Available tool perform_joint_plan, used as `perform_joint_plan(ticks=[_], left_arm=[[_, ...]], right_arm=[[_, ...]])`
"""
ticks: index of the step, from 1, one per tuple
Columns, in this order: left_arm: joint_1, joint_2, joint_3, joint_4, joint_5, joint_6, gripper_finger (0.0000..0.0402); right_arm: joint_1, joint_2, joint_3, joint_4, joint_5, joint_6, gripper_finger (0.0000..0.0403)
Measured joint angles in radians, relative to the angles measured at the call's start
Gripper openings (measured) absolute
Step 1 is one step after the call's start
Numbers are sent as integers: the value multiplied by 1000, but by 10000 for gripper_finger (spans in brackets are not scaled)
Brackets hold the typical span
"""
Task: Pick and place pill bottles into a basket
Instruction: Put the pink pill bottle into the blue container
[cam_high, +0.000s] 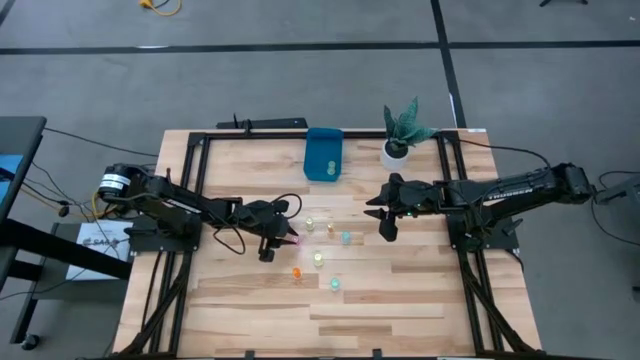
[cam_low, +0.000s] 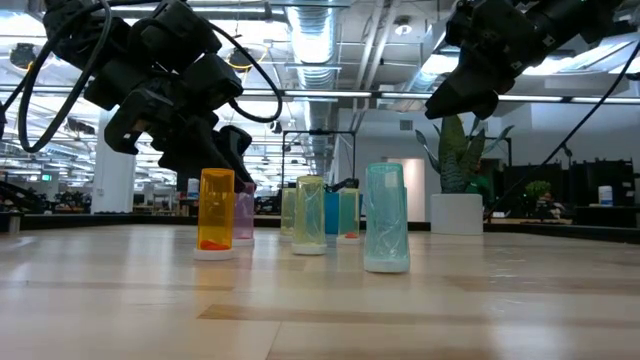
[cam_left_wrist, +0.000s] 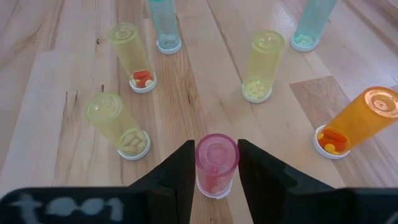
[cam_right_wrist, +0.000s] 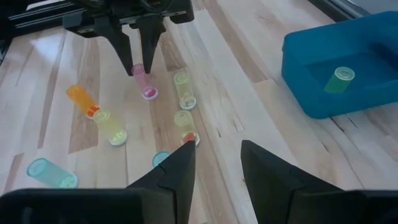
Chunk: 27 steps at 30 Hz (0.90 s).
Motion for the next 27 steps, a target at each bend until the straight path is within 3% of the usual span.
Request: perform_joint_plan(ticks=[10,27], left_arm=[[0,-1,58,-61,0,1,100],[7,-1,418,-474,-7,159,100]], right_arm=[[-2,0,0,0,0,-1,121],[-11,0,0,0,-1,-1,121]])
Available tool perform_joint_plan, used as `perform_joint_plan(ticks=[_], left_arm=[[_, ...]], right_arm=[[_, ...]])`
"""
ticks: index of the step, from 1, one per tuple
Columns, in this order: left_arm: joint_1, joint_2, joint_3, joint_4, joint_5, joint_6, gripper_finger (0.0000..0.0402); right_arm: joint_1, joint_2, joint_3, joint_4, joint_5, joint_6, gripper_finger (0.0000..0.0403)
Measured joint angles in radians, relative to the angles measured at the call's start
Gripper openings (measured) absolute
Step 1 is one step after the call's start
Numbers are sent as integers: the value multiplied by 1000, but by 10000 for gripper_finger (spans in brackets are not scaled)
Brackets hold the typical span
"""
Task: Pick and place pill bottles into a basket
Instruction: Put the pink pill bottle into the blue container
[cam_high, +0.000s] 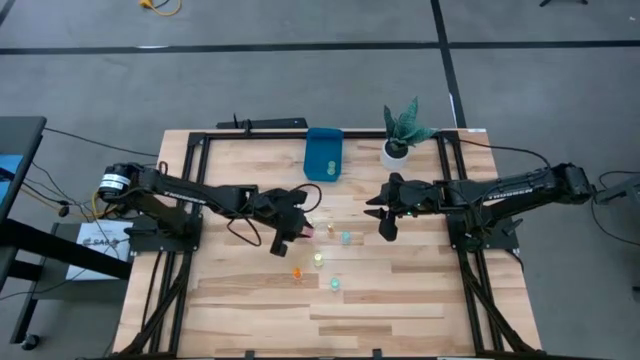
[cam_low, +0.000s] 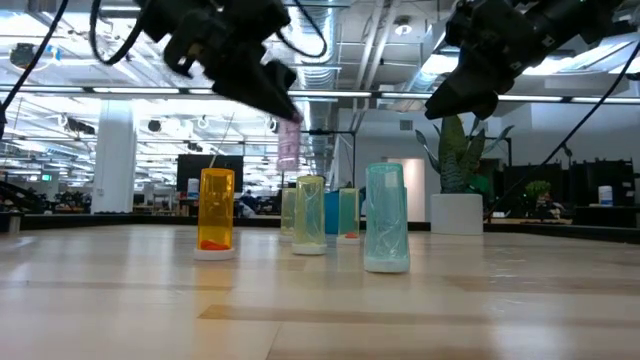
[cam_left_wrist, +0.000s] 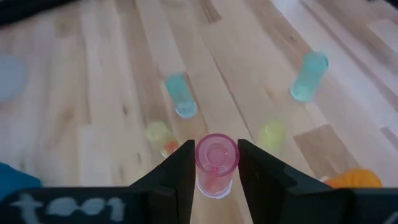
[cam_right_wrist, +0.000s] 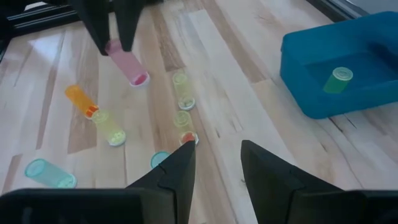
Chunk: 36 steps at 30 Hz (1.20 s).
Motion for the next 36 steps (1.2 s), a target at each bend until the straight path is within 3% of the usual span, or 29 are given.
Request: perform_joint_plan(ticks=[6,11,27,32,36], left_arm=[[45,0,56,-41,-34,58,100],[147,0,62,-48,-33,113,100],[576,0,69,64,228,331,100],[654,26,142,19,272,383,100],[686,114,239,-45,327,415,100]], right_arm=[[-38,0,0,0,0,0,121],[-80,0,0,0,1,-10,121],[-202,0,0,85,2,-311,121],[-248,0,0,113,1,-359,121],[-285,0,0,113,2,-359,121]])
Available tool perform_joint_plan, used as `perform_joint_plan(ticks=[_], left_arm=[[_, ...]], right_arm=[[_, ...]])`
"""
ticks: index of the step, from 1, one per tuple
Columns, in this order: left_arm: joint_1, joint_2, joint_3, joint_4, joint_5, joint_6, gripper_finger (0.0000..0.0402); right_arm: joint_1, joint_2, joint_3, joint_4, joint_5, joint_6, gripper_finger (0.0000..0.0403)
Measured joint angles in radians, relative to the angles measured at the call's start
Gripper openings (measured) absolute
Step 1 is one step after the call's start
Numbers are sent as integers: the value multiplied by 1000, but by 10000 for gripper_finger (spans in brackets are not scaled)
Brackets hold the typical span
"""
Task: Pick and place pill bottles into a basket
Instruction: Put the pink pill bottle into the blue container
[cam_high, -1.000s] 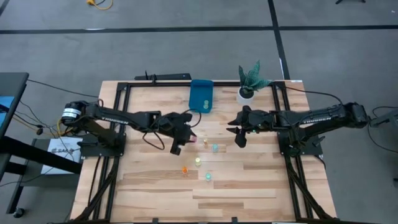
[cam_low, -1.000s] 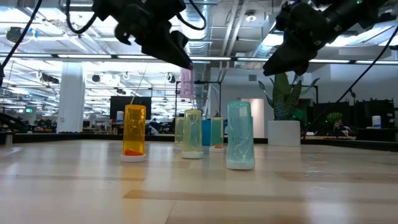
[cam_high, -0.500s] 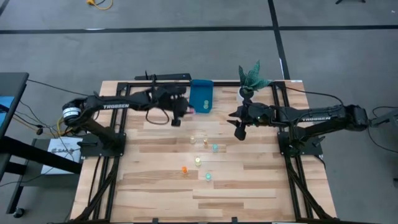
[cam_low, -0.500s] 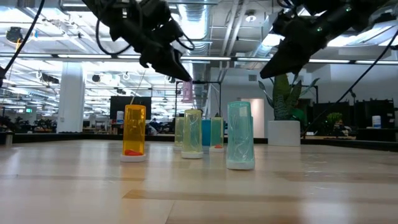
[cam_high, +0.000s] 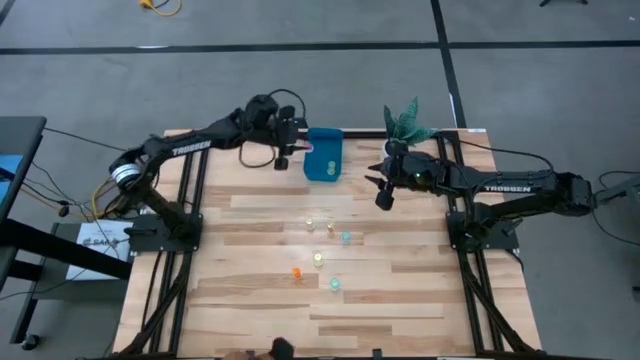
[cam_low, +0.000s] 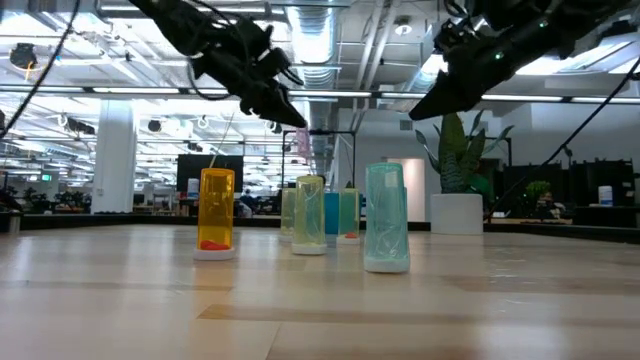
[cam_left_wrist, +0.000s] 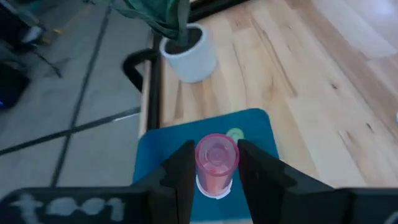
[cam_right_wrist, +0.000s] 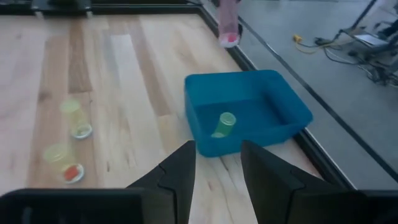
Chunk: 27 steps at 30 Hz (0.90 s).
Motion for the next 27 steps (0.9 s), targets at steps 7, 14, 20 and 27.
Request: perform_joint_plan(ticks=[7,14,20,27], left_arm=[[11,173,133,-37,73,45,100],[15,233,150,-71,99,55,100],[15,248,150,-122,180,64,100],[9,293,151,-141,168,64,100]], right_arm=[[-20,0,0,0,0,25,121],[-20,0,0,-1,-1,26,121],[-20,0,0,-1,-1,26,121],[-20,0,0,-3,-1,45,121]])
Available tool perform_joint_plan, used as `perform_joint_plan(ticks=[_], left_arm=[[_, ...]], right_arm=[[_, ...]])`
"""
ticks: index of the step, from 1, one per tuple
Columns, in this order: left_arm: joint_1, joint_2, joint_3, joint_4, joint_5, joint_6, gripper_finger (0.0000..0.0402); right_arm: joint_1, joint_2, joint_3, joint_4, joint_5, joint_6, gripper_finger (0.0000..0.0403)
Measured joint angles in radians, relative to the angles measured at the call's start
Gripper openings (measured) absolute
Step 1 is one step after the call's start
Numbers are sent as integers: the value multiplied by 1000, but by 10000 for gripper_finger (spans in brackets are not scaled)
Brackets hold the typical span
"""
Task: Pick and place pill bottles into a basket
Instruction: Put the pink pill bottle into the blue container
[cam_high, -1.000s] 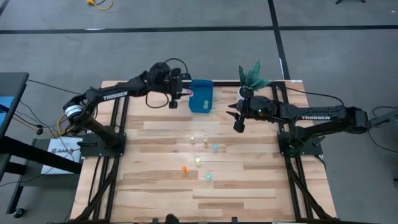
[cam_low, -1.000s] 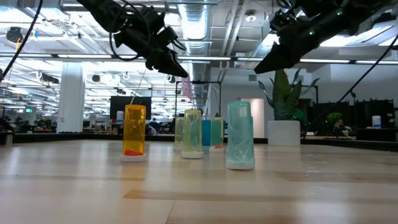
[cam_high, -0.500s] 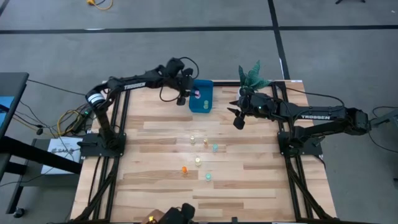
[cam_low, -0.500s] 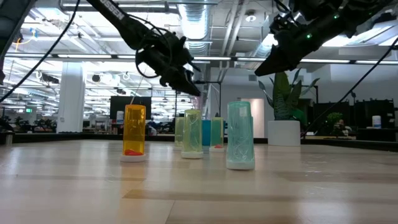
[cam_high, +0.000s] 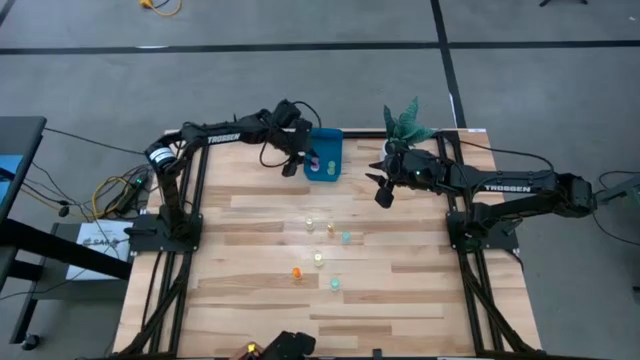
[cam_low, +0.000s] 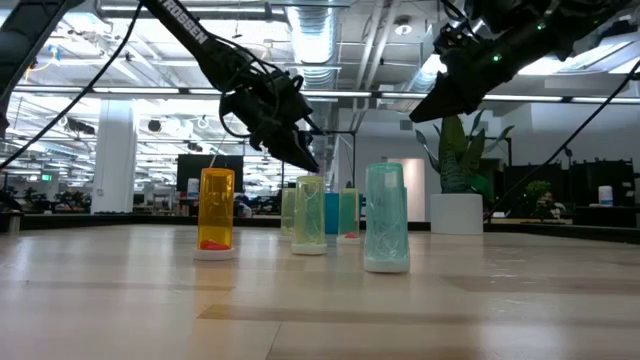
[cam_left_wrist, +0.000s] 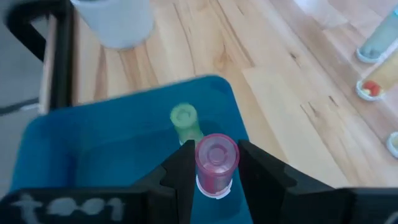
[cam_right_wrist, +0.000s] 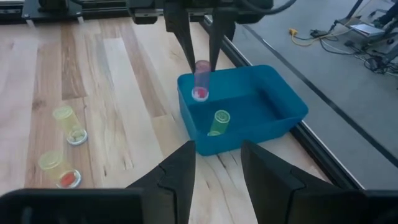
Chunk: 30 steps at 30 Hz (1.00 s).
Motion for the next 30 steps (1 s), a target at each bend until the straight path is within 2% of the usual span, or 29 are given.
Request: perform_joint_plan(ticks=[20,30], left_arm=[[-17,20,-1,-24,-25,0,101],[-17,20,-1,-23,-28,-14,132]], right_arm=[[9,0,0,-19,-2,34,121],[9,0,0,-40,-2,35,121]])
